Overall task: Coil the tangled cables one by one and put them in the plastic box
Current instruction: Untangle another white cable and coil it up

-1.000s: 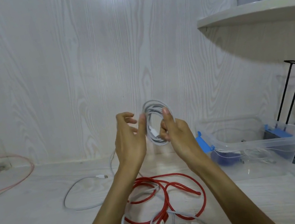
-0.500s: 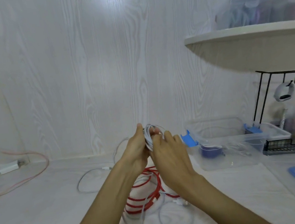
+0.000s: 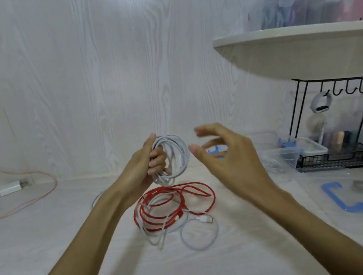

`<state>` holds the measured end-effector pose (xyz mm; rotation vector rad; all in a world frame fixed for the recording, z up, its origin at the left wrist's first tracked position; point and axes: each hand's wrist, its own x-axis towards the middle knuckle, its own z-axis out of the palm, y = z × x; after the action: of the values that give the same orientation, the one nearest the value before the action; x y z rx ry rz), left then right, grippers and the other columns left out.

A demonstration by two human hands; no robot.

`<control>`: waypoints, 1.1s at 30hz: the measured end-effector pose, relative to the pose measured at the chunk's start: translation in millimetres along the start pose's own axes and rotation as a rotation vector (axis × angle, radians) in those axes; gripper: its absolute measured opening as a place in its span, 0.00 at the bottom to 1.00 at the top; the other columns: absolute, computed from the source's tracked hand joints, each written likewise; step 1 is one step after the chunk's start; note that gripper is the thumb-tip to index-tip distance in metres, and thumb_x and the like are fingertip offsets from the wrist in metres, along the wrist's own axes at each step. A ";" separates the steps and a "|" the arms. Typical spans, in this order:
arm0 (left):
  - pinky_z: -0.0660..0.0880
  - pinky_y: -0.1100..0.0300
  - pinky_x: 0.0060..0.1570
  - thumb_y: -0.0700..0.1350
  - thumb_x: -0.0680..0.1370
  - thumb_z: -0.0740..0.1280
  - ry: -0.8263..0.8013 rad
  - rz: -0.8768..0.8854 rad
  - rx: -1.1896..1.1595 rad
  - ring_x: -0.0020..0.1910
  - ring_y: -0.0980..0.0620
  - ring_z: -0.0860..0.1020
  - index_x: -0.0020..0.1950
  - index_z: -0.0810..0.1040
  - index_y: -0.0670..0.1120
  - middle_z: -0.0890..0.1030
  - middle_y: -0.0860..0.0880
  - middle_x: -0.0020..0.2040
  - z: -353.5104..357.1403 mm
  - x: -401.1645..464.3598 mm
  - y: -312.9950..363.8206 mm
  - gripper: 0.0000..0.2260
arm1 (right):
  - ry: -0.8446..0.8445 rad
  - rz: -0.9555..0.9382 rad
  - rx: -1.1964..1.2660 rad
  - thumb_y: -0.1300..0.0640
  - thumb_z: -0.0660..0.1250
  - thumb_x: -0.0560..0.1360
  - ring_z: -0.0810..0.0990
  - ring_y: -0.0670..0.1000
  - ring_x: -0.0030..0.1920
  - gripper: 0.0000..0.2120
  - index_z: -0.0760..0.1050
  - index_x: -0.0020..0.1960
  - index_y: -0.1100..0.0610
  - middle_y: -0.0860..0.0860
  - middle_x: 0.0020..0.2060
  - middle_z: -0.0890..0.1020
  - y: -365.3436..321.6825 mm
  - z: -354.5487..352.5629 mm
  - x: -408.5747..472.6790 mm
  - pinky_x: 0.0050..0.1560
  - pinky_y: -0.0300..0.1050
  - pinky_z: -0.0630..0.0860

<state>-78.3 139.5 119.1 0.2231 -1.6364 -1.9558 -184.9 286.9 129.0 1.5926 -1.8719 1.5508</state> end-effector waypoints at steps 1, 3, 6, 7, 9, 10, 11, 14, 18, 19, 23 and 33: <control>0.73 0.65 0.32 0.55 0.80 0.54 -0.092 -0.036 -0.011 0.20 0.58 0.58 0.31 0.62 0.48 0.59 0.54 0.23 1.3 -3.7 2.2 0.19 | -0.146 0.189 0.073 0.41 0.72 0.68 0.77 0.44 0.57 0.34 0.67 0.69 0.52 0.45 0.63 0.75 -0.5 -2.9 10.4 0.56 0.41 0.76; 0.74 0.64 0.32 0.56 0.77 0.56 -0.223 -0.121 -0.048 0.19 0.59 0.58 0.28 0.64 0.49 0.59 0.54 0.22 4.4 -9.3 3.6 0.19 | -0.561 0.527 0.290 0.39 0.73 0.62 0.72 0.48 0.65 0.47 0.60 0.74 0.55 0.49 0.67 0.71 2.7 -6.1 24.6 0.67 0.47 0.69; 0.75 0.64 0.31 0.58 0.77 0.55 -0.304 -0.230 -0.100 0.19 0.59 0.58 0.27 0.65 0.49 0.60 0.54 0.20 1.3 -12.7 2.4 0.21 | -0.906 0.602 0.475 0.46 0.72 0.68 0.79 0.49 0.60 0.24 0.76 0.61 0.56 0.51 0.56 0.82 12.5 -6.8 28.7 0.65 0.47 0.72; 0.75 0.64 0.31 0.59 0.77 0.55 -0.305 -0.256 -0.099 0.19 0.59 0.58 0.28 0.64 0.49 0.60 0.54 0.20 -1.9 -13.0 1.0 0.22 | -0.920 0.596 0.458 0.47 0.71 0.71 0.79 0.49 0.60 0.19 0.79 0.58 0.55 0.52 0.55 0.83 17.7 -6.0 27.0 0.64 0.46 0.73; 0.74 0.64 0.33 0.62 0.77 0.53 -0.284 -0.289 -0.049 0.20 0.59 0.58 0.29 0.63 0.48 0.59 0.54 0.22 -6.2 -13.6 -1.5 0.23 | -0.886 0.611 0.414 0.49 0.70 0.73 0.79 0.50 0.60 0.17 0.79 0.57 0.59 0.54 0.55 0.83 27.8 -3.9 23.9 0.64 0.46 0.74; 0.73 0.64 0.34 0.63 0.78 0.51 -0.259 -0.293 -0.001 0.21 0.58 0.58 0.30 0.62 0.48 0.58 0.54 0.23 -6.6 -13.0 -3.8 0.23 | -0.854 0.619 0.397 0.50 0.69 0.74 0.79 0.50 0.59 0.17 0.79 0.57 0.61 0.55 0.55 0.83 31.6 -2.3 22.5 0.63 0.45 0.74; 0.72 0.64 0.35 0.63 0.78 0.50 -0.219 -0.289 0.049 0.21 0.58 0.57 0.30 0.62 0.48 0.58 0.54 0.24 -6.1 -11.6 -6.2 0.23 | -0.828 0.609 0.397 0.52 0.68 0.75 0.80 0.50 0.57 0.16 0.79 0.56 0.62 0.56 0.53 0.83 34.4 0.0 20.8 0.62 0.43 0.74; 0.66 0.67 0.27 0.62 0.80 0.49 -0.055 -0.252 0.081 0.22 0.58 0.57 0.30 0.62 0.47 0.59 0.53 0.25 1.2 -2.6 -12.8 0.24 | -0.725 0.571 0.582 0.57 0.64 0.78 0.81 0.47 0.47 0.08 0.78 0.49 0.62 0.53 0.43 0.83 40.6 10.0 14.8 0.52 0.36 0.76; 0.59 0.65 0.25 0.52 0.83 0.51 -0.001 -0.286 -0.155 0.18 0.57 0.59 0.29 0.66 0.44 0.61 0.51 0.22 9.6 12.6 -14.8 0.24 | -0.499 0.593 0.911 0.61 0.61 0.78 0.80 0.47 0.40 0.07 0.75 0.44 0.62 0.53 0.36 0.80 51.5 19.5 9.5 0.44 0.37 0.77; 0.60 0.64 0.28 0.50 0.82 0.51 -0.019 -0.300 -0.194 0.18 0.57 0.60 0.30 0.67 0.44 0.62 0.51 0.23 10.0 14.7 -15.2 0.22 | -0.470 0.590 0.953 0.60 0.61 0.78 0.79 0.47 0.39 0.07 0.75 0.44 0.62 0.52 0.35 0.79 54.8 20.6 8.2 0.44 0.37 0.77; 0.69 0.62 0.28 0.50 0.81 0.54 -0.101 -0.357 -0.316 0.18 0.57 0.61 0.34 0.70 0.44 0.63 0.52 0.24 10.8 17.0 -19.6 0.19 | -0.480 0.588 1.009 0.57 0.63 0.75 0.78 0.47 0.38 0.07 0.74 0.46 0.62 0.51 0.34 0.79 64.4 20.8 5.0 0.47 0.39 0.77; 0.73 0.65 0.27 0.48 0.82 0.53 -0.033 -0.213 -0.654 0.20 0.59 0.66 0.41 0.72 0.43 0.67 0.54 0.26 25.5 10.8 -56.4 0.15 | -0.303 0.223 0.066 0.50 0.50 0.82 0.72 0.45 0.37 0.13 0.69 0.51 0.57 0.46 0.36 0.72 66.3 29.3 -7.7 0.37 0.31 0.69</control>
<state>-117.1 160.3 74.3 0.1074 -0.9387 -2.5481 -223.9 257.5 74.9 1.7847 -2.2470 1.5405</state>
